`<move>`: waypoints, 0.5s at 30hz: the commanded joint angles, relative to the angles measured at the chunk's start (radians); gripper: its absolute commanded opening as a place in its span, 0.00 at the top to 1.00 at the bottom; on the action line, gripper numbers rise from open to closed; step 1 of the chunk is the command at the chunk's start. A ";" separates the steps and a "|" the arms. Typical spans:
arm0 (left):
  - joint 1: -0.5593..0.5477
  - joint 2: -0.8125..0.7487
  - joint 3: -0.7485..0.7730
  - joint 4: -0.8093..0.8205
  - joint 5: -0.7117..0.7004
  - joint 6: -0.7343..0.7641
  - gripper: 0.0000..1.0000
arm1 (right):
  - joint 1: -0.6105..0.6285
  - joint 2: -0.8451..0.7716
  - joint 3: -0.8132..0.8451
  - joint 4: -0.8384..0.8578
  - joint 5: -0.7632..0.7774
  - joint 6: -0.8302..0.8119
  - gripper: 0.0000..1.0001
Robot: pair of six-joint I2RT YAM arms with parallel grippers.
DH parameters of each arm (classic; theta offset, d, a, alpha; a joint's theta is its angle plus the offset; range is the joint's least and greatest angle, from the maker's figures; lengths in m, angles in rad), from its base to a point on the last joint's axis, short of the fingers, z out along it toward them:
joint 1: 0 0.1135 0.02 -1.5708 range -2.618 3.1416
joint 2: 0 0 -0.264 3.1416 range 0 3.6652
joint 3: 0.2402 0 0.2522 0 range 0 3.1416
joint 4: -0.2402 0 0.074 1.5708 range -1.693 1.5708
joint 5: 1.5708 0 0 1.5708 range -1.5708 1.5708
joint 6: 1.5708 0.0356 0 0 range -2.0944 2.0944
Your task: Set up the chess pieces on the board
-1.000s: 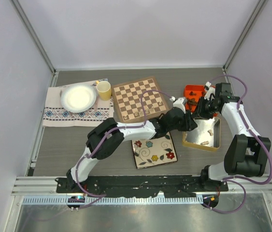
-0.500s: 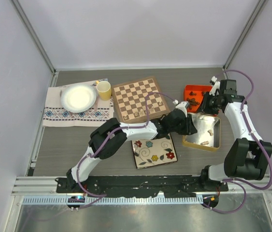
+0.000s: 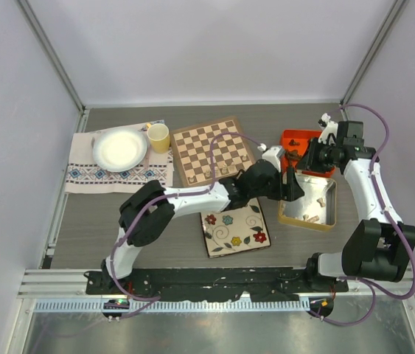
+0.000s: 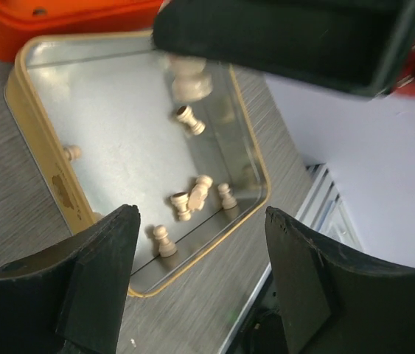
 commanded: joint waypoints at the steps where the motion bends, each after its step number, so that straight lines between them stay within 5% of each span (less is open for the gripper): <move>1: 0.036 -0.057 -0.012 0.066 -0.039 -0.004 0.27 | -0.004 -0.034 -0.002 -0.023 -0.165 0.014 0.99; 15: 0.058 0.017 0.126 0.001 -0.105 -0.006 0.42 | 0.002 -0.051 -0.023 -0.081 -0.273 0.019 0.99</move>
